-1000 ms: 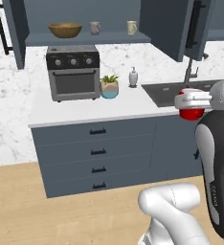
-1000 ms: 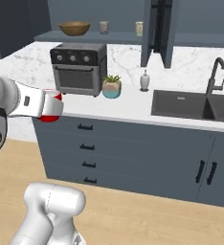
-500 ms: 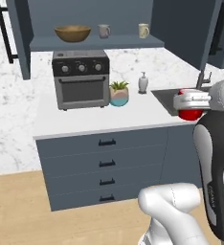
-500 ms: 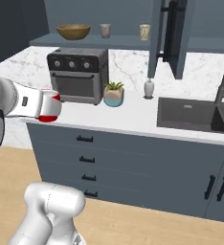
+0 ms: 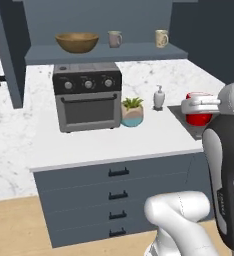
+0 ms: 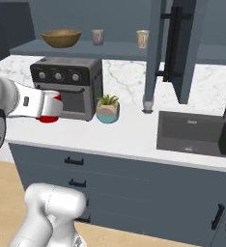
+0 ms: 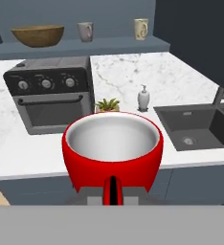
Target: Gather all objects into one cabinet and sort the glasses and bowls to opposite sides.
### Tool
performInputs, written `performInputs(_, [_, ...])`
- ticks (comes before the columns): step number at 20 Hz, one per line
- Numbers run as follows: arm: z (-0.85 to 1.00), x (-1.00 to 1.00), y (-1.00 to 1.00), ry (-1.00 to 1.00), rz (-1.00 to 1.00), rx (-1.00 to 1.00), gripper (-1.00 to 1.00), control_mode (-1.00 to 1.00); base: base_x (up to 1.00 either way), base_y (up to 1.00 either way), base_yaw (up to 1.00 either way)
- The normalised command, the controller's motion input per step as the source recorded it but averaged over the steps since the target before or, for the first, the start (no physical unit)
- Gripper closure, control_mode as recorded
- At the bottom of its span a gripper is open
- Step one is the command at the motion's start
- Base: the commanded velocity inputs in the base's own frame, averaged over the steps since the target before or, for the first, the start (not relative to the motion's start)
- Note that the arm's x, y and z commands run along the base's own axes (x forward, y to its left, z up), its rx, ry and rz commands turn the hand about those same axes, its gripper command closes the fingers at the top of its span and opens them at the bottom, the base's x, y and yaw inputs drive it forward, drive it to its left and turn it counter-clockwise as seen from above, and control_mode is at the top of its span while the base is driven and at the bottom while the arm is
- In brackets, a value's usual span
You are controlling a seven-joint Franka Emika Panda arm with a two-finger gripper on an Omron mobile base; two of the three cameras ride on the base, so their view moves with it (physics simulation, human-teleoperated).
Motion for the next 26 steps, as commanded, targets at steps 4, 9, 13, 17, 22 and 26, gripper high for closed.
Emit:
performInputs(4, [0.00,0.00,0.00,0.00,0.00,0.00,1.00,1.00,0.41,-0.14,-0.05])
performInputs(9, [0.00,0.00,0.00,0.00,0.00,0.00,1.00,1.00,0.36,-0.26,-0.09])
performInputs(13, [0.00,0.00,0.00,0.00,0.00,0.00,1.00,1.00,0.43,-0.25,-0.12])
performInputs(17, [0.00,0.00,0.00,0.00,0.00,0.00,1.00,1.00,0.57,-0.21,-0.06])
performInputs(22, [0.00,0.00,0.00,0.00,0.00,0.00,1.00,1.00,0.63,-0.22,0.00])
performInputs(26, [0.00,0.00,0.00,0.00,0.00,0.00,1.00,1.00,0.59,-0.08,0.00])
